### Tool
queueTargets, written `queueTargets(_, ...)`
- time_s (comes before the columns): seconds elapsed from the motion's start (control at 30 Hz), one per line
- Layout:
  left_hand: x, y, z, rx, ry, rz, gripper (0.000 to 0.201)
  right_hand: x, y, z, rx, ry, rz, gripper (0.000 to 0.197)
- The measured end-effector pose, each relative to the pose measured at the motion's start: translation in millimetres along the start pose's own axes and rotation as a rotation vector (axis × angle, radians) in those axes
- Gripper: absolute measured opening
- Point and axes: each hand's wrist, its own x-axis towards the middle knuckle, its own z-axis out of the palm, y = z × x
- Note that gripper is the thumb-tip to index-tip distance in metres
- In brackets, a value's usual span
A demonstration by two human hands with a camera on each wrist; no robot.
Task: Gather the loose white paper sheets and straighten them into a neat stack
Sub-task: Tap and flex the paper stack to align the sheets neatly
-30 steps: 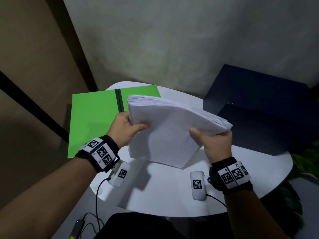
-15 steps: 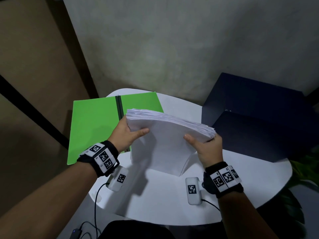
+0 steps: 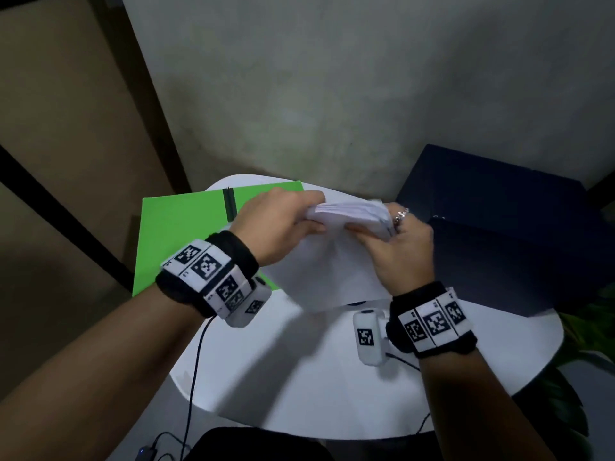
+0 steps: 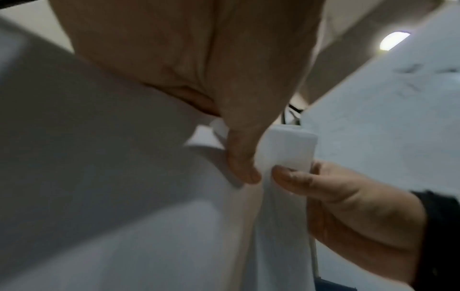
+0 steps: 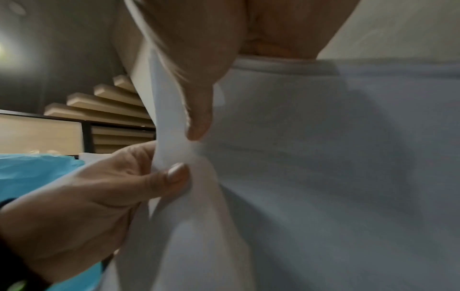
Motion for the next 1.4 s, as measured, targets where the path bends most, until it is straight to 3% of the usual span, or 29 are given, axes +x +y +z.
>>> queueTargets(0.03, -1, -9, 0, -0.083, 0.038, -0.027, 0.021, -4, 8, 0, -0.092, 0.086, 0.032, 0.037)
queueTargets(0.13, -10, -40, -4, -0.399, 0.145, -0.122, 0.012, -30, 52, -8, -0.415, 0.351, 0.291, 0.104)
queueTargets(0.2, -18, -56, -8, -0.687, 0.185, -0.204, 0.014, -45, 74, -16, -0.27, 0.379, 0.541, 0.126)
queueTargets(0.23, -22, -63, -8, -0.797, 0.193, -0.235, 0.021, -48, 81, -17, -0.078, 0.345, 0.625, 0.122)
queueTargets(0.3, -24, -78, -2, -0.931, 0.193, -0.302, 0.03, -47, 87, -22, 0.227, 0.221, 0.698, 0.088)
queueTargets(0.37, -24, -88, 11, -0.967, 0.199, -0.36, 0.028, -39, 80, -26, 0.303, 0.18, 0.68, 0.05)
queueTargets(0.43, -24, -89, 26, -0.973, 0.268, -0.416, 0.028, -33, 69, -29, 0.316, 0.213, 0.611, 0.028)
queueTargets(0.5, -28, -84, 42, -0.956, 0.376, -0.445, 0.029, -35, 64, -31, 0.323, 0.28, 0.535, 0.024)
queueTargets(0.57, -41, -82, 63, -0.897, 0.415, -0.473, 0.027, -49, 68, -30, 0.302, 0.332, 0.556, 0.027)
queueTargets(0.73, -83, -94, 111, -0.805, 0.172, -0.61, 0.028, -95, 97, -29, 0.194, 0.246, 0.671, 0.037)
queueTargets(0.9, -81, -97, 111, -0.917, 0.17, -0.597, 0.029, -96, 94, -39, 0.185, 0.226, 0.632, 0.02)
queueTargets(1.03, -81, -98, 106, -0.943, 0.127, -0.541, 0.027, -96, 97, -39, 0.145, 0.25, 0.568, 0.027)
queueTargets(1.13, -79, -93, 108, -0.895, 0.233, -0.548, 0.036, -96, 96, -33, 0.12, 0.295, 0.515, 0.022)
queueTargets(1.23, -69, -84, 108, -0.856, 0.376, -0.563, 0.024, -94, 89, -30, 0.124, 0.329, 0.449, 0.008)
queueTargets(1.4, -60, -75, 108, -0.797, 0.456, -0.567, 0.01, -95, 84, -31, 0.075, 0.332, 0.452, 0.007)
